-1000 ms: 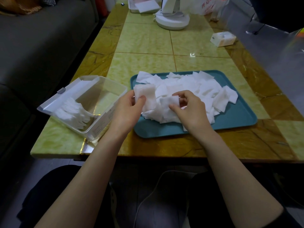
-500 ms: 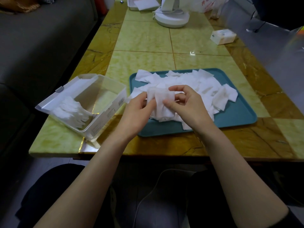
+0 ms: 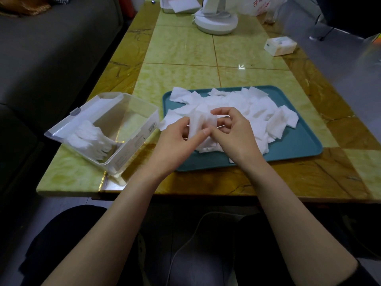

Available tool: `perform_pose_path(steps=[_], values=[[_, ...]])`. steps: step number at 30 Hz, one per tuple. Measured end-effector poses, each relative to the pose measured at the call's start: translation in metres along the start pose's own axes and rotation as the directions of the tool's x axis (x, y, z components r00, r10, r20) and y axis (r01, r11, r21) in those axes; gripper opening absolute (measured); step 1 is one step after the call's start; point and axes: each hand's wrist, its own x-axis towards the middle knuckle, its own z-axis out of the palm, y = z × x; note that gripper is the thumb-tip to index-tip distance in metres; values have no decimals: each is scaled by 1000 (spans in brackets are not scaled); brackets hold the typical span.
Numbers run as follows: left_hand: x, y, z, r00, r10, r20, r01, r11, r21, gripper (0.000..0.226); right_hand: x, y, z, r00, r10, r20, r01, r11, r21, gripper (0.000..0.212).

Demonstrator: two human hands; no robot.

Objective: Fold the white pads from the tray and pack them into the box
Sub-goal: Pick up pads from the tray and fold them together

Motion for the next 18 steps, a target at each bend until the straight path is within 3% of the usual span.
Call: perform_pose_path(steps=[4, 8, 15, 18], values=[[2, -3, -3, 996, 12, -89, -13, 1000, -10, 33, 1, 4, 1, 1000, -20, 11, 19, 1000, 12, 24], [3, -3, -9, 992, 64, -109, -61, 997, 37, 21, -1, 12, 5, 975, -221, -6, 212, 943, -256, 33], [-7, -1, -31, 955, 288, -69, -246, 903, 353, 13, -14, 4, 12, 961, -257, 104, 273, 942, -197, 16], [-11, 0, -53, 953, 275, -126, -196, 879, 434, 17, -13, -5, 18, 961, -269, 65, 277, 929, -247, 12]])
